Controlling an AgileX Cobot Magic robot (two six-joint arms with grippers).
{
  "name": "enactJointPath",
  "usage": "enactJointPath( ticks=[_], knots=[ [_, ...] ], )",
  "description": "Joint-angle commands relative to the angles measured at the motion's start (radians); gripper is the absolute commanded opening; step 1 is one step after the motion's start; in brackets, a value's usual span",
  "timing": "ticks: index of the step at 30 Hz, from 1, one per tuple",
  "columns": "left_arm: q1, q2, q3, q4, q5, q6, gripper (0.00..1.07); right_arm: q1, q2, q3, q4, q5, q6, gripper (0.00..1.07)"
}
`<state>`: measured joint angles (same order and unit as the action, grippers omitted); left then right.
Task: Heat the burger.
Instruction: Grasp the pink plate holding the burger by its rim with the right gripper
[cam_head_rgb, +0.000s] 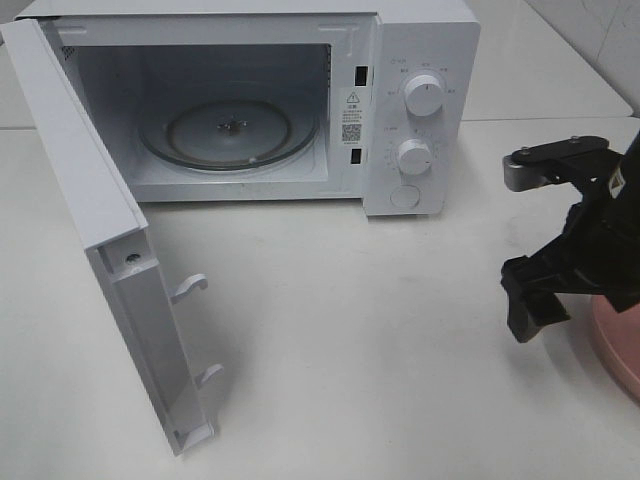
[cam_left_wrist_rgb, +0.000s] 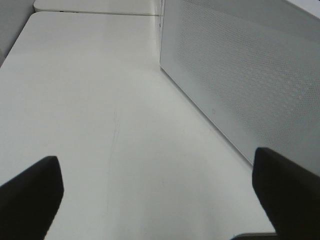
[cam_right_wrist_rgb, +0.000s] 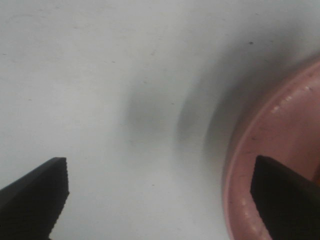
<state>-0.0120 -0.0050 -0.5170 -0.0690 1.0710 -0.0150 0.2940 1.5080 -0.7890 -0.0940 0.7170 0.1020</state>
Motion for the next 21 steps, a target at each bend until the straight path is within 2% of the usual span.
enactJointPath(
  ticks=[1, 3, 5, 8, 10, 21],
  knots=[
    [-0.002, -0.018, 0.002, 0.002, -0.001, 0.000, 0.98, -0.039, -0.007, -0.006, -0.036, 0.024, -0.010, 1.01],
    [-0.002, -0.018, 0.002, 0.002, -0.001, 0.000, 0.98, -0.056, -0.007, -0.006, -0.037, 0.024, -0.010, 1.01],
    [-0.002, -0.018, 0.002, 0.002, -0.001, 0.000, 0.98, -0.111, -0.002, -0.006, -0.038, 0.016, -0.004, 1.00],
    [-0.002, -0.018, 0.002, 0.002, -0.001, 0.000, 0.98, -0.124, 0.002, -0.006, -0.041, 0.008, 0.006, 0.99],
    [-0.002, -0.018, 0.002, 0.002, -0.001, 0.000, 0.98, -0.174, 0.023, -0.010, -0.048, -0.025, 0.031, 0.99],
    [-0.002, -0.018, 0.002, 0.002, -0.001, 0.000, 0.98, -0.201, 0.141, -0.092, -0.048, -0.044, 0.031, 0.97]
  ],
)
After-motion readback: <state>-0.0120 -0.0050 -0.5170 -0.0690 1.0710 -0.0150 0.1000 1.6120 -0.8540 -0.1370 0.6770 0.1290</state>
